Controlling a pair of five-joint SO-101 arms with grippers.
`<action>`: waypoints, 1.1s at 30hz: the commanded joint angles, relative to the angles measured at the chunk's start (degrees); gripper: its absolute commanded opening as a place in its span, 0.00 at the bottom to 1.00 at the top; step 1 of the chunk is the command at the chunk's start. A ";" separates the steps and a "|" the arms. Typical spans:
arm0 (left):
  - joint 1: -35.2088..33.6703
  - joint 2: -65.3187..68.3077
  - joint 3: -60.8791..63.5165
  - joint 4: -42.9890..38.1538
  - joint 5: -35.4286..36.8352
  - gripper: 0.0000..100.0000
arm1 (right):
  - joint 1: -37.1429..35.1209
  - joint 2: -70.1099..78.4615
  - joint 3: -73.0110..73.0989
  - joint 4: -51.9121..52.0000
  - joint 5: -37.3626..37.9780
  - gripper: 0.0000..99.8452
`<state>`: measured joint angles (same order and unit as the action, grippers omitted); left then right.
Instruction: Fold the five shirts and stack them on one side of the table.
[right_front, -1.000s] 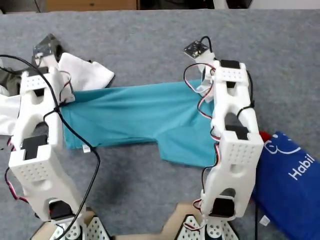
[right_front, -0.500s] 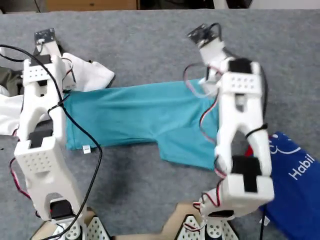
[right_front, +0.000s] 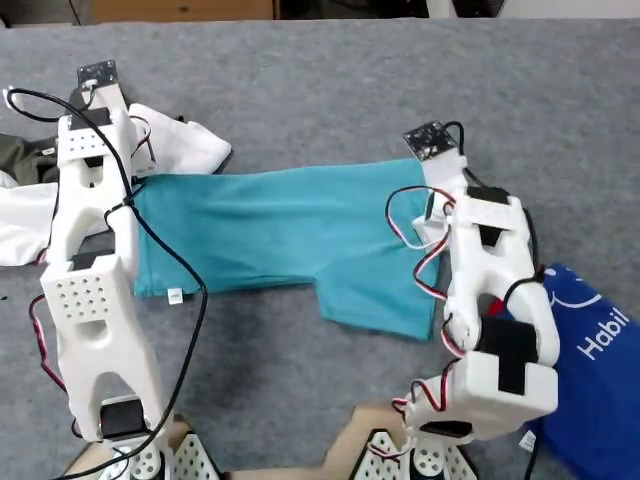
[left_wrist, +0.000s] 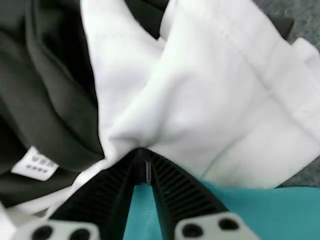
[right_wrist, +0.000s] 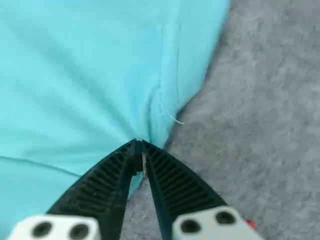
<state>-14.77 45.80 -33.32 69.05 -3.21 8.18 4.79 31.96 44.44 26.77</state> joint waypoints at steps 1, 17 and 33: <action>0.70 1.63 -2.02 0.44 0.35 0.02 | 0.04 -0.48 -1.89 -0.35 0.18 0.00; 4.40 1.71 -28.66 31.74 0.00 0.02 | -8.57 -5.05 -17.10 2.90 1.32 0.00; 0.00 -7.34 -18.81 15.30 0.70 0.02 | -4.18 34.59 -54.64 11.69 -0.09 0.00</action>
<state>-13.45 42.11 -51.43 90.59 -3.30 2.29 37.23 -16.92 56.22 27.56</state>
